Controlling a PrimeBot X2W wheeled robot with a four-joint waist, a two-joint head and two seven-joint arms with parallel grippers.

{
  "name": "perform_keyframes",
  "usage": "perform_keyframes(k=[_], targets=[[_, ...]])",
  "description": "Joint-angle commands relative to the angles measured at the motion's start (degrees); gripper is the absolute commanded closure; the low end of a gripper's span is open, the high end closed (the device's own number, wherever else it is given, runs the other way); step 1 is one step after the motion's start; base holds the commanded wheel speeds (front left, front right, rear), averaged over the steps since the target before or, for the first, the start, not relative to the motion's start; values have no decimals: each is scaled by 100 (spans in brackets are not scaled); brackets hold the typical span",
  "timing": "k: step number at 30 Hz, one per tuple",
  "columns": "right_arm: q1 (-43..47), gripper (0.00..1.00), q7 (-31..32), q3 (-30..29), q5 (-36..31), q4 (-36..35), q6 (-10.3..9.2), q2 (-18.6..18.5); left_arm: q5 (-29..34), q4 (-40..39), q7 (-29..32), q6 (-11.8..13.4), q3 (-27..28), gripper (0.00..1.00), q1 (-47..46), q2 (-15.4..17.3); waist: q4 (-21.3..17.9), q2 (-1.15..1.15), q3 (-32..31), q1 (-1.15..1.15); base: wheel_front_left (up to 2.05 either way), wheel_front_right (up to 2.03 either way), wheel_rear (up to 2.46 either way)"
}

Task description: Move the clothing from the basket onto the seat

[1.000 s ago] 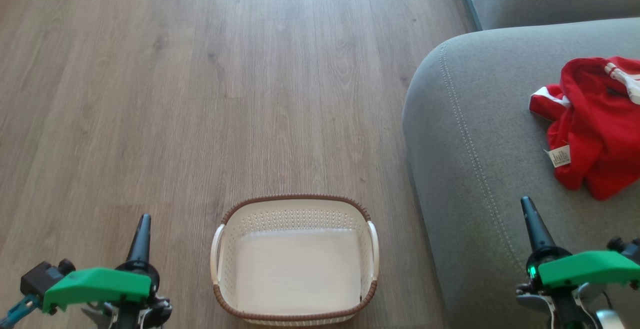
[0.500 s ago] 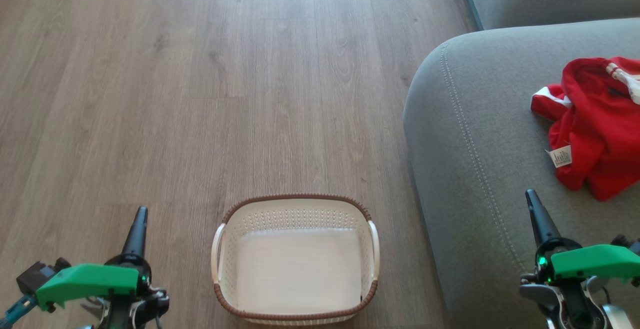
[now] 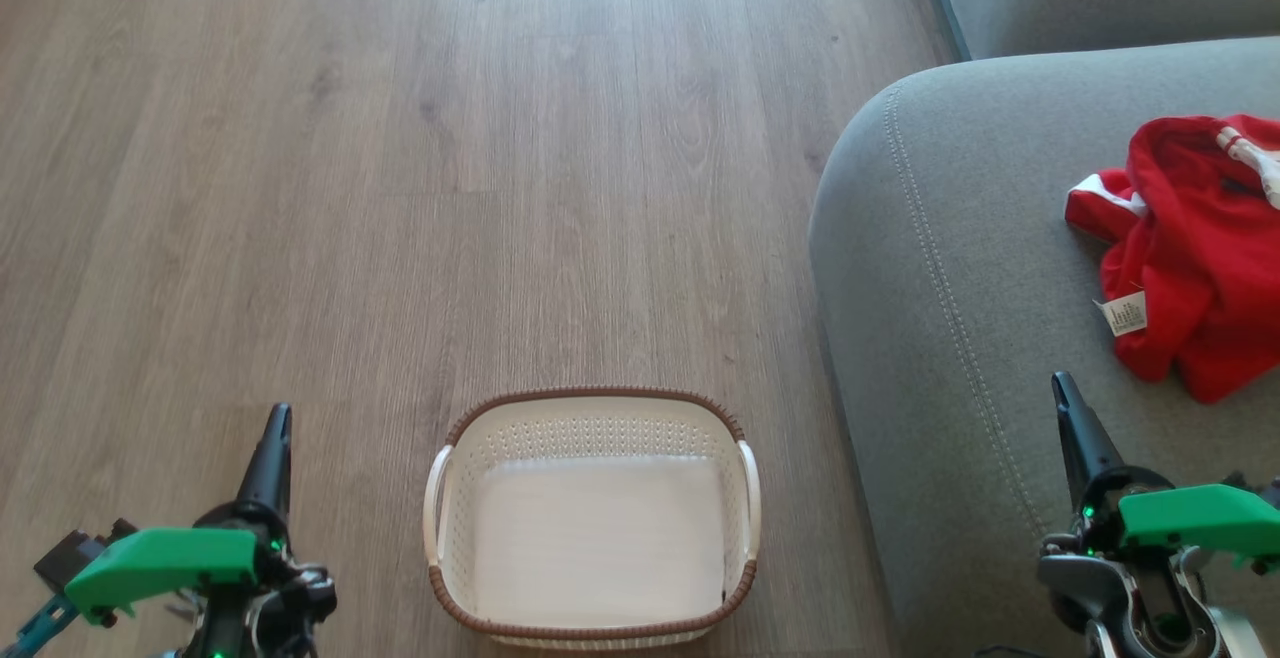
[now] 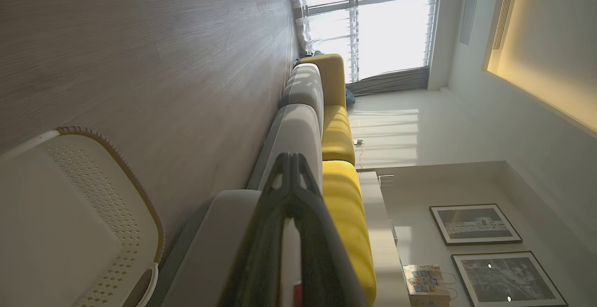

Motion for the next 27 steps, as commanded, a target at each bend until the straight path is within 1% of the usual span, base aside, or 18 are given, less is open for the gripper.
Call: perform_keyframes(k=[1, 11, 27], targets=[[-313, 100, 61, 61, 159, -157, 44, -12, -145, -150, 71, -65, 280, 100, -379, 5, 1, 0, 0, 0, 0, 0, 0], [-404, 100, 200, -27, 695, -80, 47, 53, -627, -74, 235, -198, 459, 100, -475, -100, 10, 0, 4, 0, 0, 0, 0], [-406, 100, 216, -46, 679, -79, 47, 66, -614, -74, 247, -198, 474, 100, -476, -110, 10, 0, 4, 0, 0, 0, 0]])
